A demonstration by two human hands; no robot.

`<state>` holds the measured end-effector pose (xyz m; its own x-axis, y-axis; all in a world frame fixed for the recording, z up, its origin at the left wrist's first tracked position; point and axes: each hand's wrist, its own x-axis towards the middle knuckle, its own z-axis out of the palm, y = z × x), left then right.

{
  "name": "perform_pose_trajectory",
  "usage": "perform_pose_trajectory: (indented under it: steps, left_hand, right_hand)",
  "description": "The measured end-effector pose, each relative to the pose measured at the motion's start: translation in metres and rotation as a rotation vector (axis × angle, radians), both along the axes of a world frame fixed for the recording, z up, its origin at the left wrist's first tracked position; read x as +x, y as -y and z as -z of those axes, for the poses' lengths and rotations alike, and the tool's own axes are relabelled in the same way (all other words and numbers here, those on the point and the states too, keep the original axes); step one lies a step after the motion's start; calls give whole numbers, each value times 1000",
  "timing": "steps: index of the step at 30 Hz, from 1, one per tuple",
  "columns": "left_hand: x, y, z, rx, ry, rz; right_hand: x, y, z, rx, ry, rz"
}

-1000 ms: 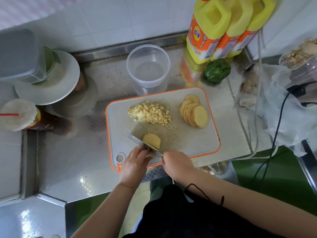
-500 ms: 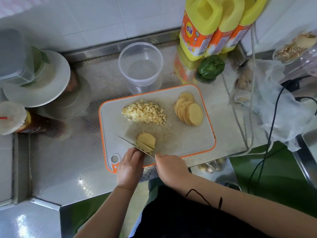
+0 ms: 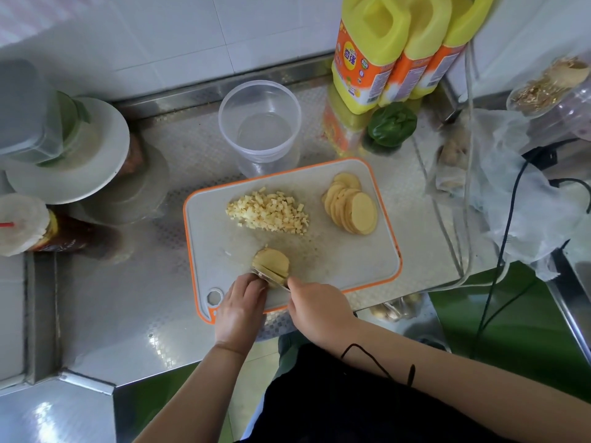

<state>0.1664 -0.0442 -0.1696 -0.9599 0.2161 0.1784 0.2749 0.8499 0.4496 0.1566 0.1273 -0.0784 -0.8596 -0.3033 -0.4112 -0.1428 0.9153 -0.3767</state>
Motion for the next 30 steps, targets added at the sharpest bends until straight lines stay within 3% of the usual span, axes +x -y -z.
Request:
perform_pose_trajectory:
  steps: [6, 12, 16, 23, 30]
  left_hand:
    - [-26, 13, -16, -213, 21, 122]
    - [-86, 9, -42, -470, 323, 561]
    - [-99, -8, -52, -679, 418, 690]
    - [-99, -15, -59, -746, 420, 688]
    - [-91, -19, -61, -634, 525, 462]
  right_hand:
    - [-14, -20, -15, -71, -29, 169]
    - [-29, -46, -12, -43, -89, 295]
    - [-32, -52, -10, -16, -89, 314]
    - [-30, -55, -10, -32, -50, 290]
    - [-36, -60, -11, -41, -39, 279]
